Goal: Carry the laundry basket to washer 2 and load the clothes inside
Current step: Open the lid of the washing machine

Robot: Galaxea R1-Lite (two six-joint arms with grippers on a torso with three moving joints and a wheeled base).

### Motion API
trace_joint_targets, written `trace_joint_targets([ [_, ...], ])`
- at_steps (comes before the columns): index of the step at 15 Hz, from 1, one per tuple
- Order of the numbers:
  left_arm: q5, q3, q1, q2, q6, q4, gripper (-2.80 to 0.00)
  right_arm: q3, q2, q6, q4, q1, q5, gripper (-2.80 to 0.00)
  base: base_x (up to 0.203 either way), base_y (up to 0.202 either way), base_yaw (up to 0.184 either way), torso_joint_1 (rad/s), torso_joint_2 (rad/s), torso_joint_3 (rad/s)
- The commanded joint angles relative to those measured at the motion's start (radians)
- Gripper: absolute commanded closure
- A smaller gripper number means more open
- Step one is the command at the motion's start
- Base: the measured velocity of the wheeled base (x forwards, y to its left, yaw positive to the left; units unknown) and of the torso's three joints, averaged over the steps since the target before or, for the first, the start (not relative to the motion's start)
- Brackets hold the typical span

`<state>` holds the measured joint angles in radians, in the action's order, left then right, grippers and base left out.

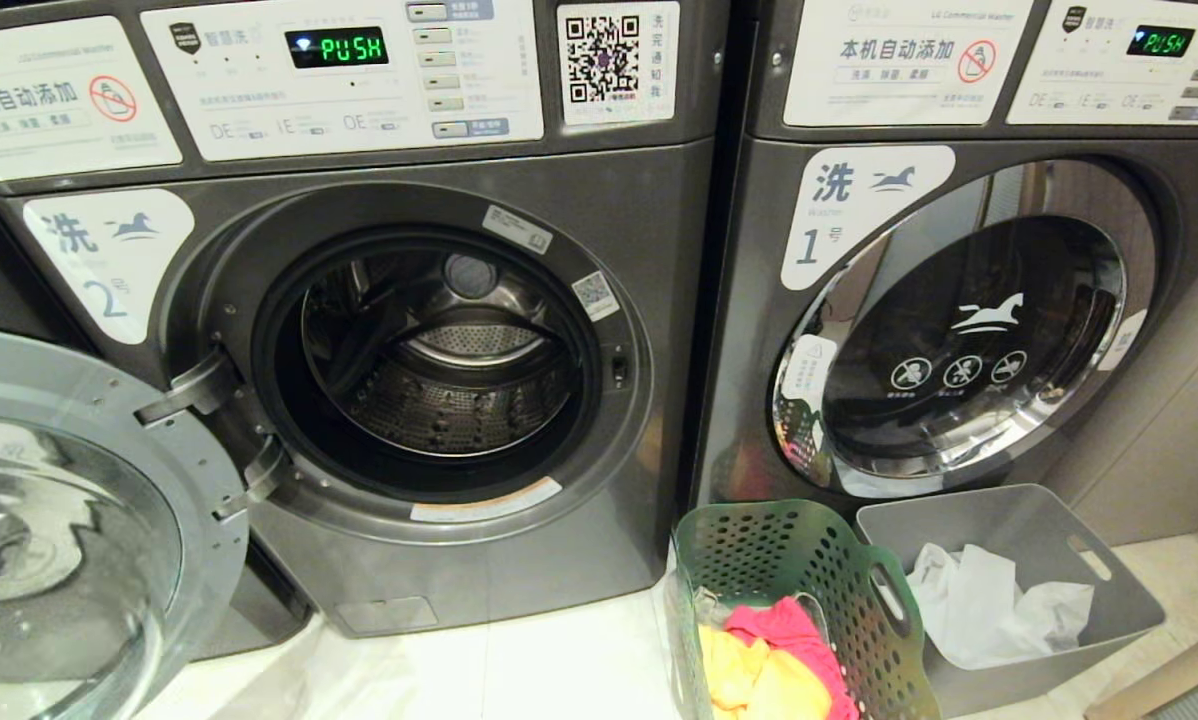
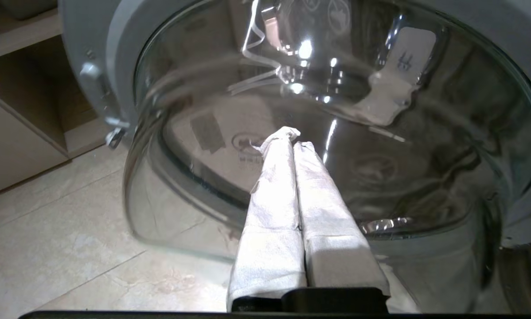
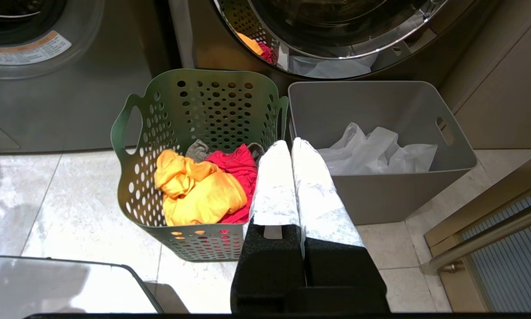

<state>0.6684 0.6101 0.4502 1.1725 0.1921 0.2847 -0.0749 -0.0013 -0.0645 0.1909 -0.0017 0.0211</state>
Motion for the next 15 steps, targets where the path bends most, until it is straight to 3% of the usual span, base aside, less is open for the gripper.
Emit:
trace_joint_targets([
  [1,-0.041,-0.027,-0.006,-0.122,-0.028,-0.007,0.00,0.001,0.000,-0.001,0.001,0.000,0.000,0.00,0.000,0.000,0.000,0.000,0.00,0.000],
  [3,-0.118,-0.079,-0.022,-0.253,-0.085,-0.017,0.00,0.001,0.000,-0.005,0.001,0.000,0.000,0.00,0.000,0.000,0.000,0.000,0.00,0.000],
  [6,-0.321,-0.179,-0.039,-0.483,-0.189,-0.064,0.00,0.001,0.000,-0.008,0.001,0.000,0.000,0.00,0.000,0.000,0.000,0.000,0.00,0.000],
  [8,-0.495,-0.218,-0.043,-0.640,-0.225,-0.190,0.00,0.001,0.000,-0.008,0.001,0.000,0.000,0.00,0.000,0.000,0.000,0.000,0.00,0.000],
  [10,-0.602,-0.250,-0.044,-0.768,-0.251,-0.380,0.00,0.001,0.000,-0.005,0.001,0.000,-0.001,0.00,0.000,0.000,0.000,0.000,0.00,0.000],
  [11,-0.609,-0.285,-0.041,-0.815,-0.271,-0.433,0.00,0.001,0.001,-0.005,0.001,0.000,-0.001,0.00,0.000,0.000,0.000,0.000,0.00,0.000],
  [12,-0.562,-0.340,-0.038,-0.858,-0.293,-0.459,0.00,0.001,0.000,-0.005,0.001,0.000,-0.001,0.00,0.000,0.000,0.000,0.000,0.00,0.000],
  [13,-0.510,-0.394,-0.038,-0.890,-0.311,-0.463,0.00,0.001,0.000,-0.006,0.001,0.000,-0.003,0.00,0.000,0.000,0.000,0.000,0.00,0.000],
  [15,-0.479,-0.475,-0.038,-0.894,-0.325,-0.437,0.00,0.001,0.000,-0.005,0.001,0.000,-0.003,0.00,0.000,0.000,0.000,0.000,0.00,0.000],
])
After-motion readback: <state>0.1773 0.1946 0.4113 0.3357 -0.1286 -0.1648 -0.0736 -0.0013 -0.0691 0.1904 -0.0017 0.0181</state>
